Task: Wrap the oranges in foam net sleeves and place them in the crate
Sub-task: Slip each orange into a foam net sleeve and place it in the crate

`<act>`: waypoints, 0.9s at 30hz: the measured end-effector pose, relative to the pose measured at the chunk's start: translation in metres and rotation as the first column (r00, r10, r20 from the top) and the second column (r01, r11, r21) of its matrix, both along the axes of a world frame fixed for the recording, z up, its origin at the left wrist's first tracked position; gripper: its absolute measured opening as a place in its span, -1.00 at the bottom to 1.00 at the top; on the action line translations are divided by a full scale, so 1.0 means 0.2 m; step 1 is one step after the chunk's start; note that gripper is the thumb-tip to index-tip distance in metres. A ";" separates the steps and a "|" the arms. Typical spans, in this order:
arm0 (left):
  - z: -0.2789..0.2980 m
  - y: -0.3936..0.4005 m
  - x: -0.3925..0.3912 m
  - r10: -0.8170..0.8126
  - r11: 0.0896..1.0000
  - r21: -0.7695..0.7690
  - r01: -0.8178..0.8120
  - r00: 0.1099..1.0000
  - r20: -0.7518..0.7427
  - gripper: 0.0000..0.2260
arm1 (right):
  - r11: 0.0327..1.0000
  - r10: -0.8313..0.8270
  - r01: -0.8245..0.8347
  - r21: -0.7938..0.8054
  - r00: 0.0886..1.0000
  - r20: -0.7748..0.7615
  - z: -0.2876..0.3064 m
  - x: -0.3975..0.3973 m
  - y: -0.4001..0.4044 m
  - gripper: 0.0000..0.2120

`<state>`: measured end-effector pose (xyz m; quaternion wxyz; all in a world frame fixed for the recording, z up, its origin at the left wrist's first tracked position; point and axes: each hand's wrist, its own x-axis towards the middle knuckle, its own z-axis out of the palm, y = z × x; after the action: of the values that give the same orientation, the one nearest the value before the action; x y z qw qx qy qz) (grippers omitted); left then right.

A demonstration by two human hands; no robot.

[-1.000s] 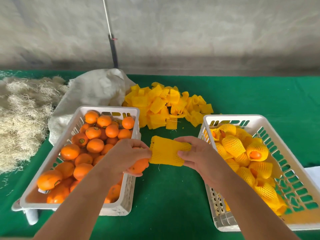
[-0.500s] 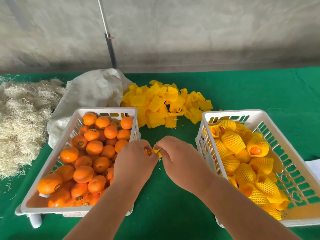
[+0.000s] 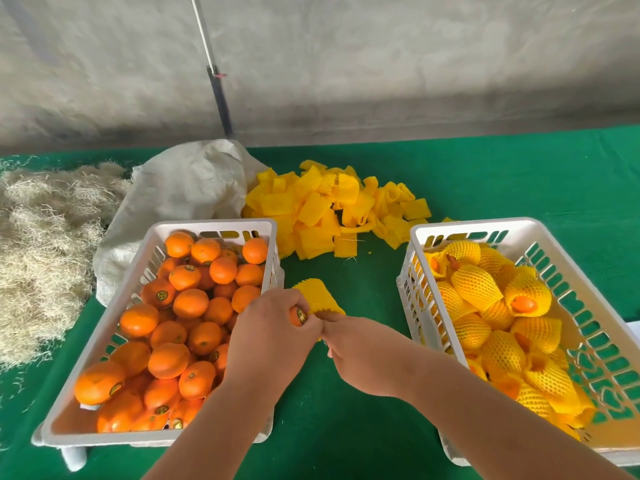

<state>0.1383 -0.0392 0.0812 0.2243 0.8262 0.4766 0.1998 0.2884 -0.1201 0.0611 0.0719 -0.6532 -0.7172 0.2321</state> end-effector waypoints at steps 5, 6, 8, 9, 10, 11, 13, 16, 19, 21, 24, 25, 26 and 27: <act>-0.04 -0.03 -0.02 -0.011 0.989 0.147 0.010 1.000 0.010 -0.88 | 0.884 -0.463 0.368 -0.289 0.776 -0.428 -0.05 0.06 0.04 -0.69; -0.06 -0.04 -0.02 -0.006 0.987 0.163 0.007 1.000 -0.009 -0.89 | 0.836 -0.546 0.369 -0.407 0.635 -0.546 -0.06 0.06 0.04 -0.71; -0.09 -0.04 -0.03 0.011 0.986 0.167 0.000 0.998 -0.066 -0.90 | 0.748 -0.657 0.390 -0.537 0.325 -0.680 -0.05 0.02 0.05 -0.76; -0.10 -0.04 -0.03 0.021 0.986 0.165 -0.005 0.995 -0.098 -0.89 | 0.693 -0.690 0.423 -0.584 0.152 -0.708 -0.05 -0.01 0.06 -0.76; -0.12 -0.04 -0.03 0.031 0.987 0.162 -0.010 0.992 -0.125 -0.88 | 0.647 -0.688 0.446 -0.619 -0.009 -0.725 -0.06 -0.02 0.08 -0.72; -0.13 -0.04 -0.03 0.038 0.988 0.156 -0.017 0.990 -0.137 -0.88 | 0.606 -0.671 0.469 -0.642 -0.132 -0.730 -0.07 -0.04 0.09 -0.66; -0.14 -0.06 -0.04 0.049 0.990 0.136 -0.034 0.993 -0.110 -0.89 | 0.539 -0.660 0.572 -0.618 -0.169 -0.732 -0.08 -0.07 0.11 -0.62; -0.14 -0.10 -0.03 0.044 0.992 0.122 -0.041 0.999 -0.017 -0.86 | 0.569 -0.633 0.689 -0.449 0.019 -0.774 -0.10 -0.12 0.11 -0.66; -0.14 -0.16 0.00 -0.017 0.987 0.163 0.011 0.999 0.040 -0.84 | 0.588 -0.556 0.708 -0.390 0.004 -0.831 -0.10 -0.14 0.09 -0.65; -0.15 -0.19 0.01 -0.058 0.976 0.214 0.045 0.997 0.053 -0.86 | 0.591 -0.502 0.690 -0.419 -0.093 -0.860 -0.10 -0.15 0.08 -0.68; -0.17 -0.21 0.01 -0.088 0.964 0.254 0.077 0.996 0.032 -0.86 | 0.581 -0.442 0.605 -0.545 -0.328 -0.835 -0.09 -0.14 0.07 -0.77; -0.18 -0.22 0.01 -0.088 0.962 0.260 0.080 0.996 0.017 -0.85 | 0.581 -0.429 0.559 -0.592 -0.408 -0.806 -0.08 -0.13 0.07 -0.76; -0.18 -0.22 0.01 -0.081 0.963 0.260 0.075 0.997 0.012 -0.85 | 0.585 -0.425 0.524 -0.619 -0.452 -0.784 -0.08 -0.12 0.07 -0.74; -0.19 -0.21 0.01 -0.072 0.963 0.260 0.065 0.997 0.018 -0.84 | 0.603 -0.432 0.499 -0.623 -0.451 -0.781 -0.07 -0.11 0.07 -0.73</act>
<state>0.1397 -0.0821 0.0434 0.1276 0.8616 0.4142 0.2641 0.2660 -0.1060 0.0466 0.6768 -0.4906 -0.0377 0.5476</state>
